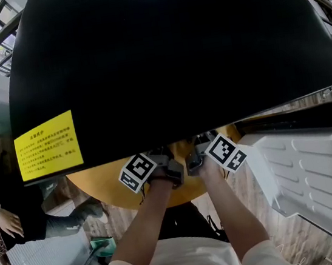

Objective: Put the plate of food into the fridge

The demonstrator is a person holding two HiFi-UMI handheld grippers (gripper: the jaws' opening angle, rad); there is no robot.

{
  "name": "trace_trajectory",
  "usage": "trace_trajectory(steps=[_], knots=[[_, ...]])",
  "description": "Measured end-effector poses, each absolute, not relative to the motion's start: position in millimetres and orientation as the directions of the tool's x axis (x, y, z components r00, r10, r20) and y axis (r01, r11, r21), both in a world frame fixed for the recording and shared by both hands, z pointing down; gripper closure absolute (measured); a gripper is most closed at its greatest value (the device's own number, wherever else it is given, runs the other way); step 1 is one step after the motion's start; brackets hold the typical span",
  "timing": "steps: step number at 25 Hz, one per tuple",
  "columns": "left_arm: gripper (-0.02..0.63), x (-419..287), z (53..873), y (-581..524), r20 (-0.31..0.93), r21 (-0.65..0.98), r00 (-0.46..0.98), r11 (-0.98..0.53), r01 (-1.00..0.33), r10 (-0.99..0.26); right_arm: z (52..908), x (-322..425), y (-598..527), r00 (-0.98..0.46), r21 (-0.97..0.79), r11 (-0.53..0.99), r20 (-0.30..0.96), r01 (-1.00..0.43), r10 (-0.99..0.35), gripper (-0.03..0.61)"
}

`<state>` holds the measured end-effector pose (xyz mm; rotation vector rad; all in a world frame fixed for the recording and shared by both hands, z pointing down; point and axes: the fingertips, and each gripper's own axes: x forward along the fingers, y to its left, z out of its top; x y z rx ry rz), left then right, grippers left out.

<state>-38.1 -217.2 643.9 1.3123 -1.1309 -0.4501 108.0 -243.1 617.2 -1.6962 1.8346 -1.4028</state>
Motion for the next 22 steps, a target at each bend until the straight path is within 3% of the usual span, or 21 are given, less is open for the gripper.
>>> trace_trajectory(steps=[4,15,22], knots=[[0.535,-37,633,-215,0.374,0.919,0.451,0.257,-0.298,-0.811,621,107,-234,-0.288,-0.777,-0.164,0.409,-0.608,-0.866,0.459],[0.531,-41,609,-188,0.365,0.919,0.517,0.209,-0.335,-0.774,610,99,-208,-0.342,-0.778,-0.133,0.415,-0.614,-0.843,0.462],[0.574,-41,590,-156,0.381,0.892,0.579,0.122,-0.435,-0.720,590,86,-176,-0.385,-0.729,-0.056,0.423,-0.682,-0.820,0.509]])
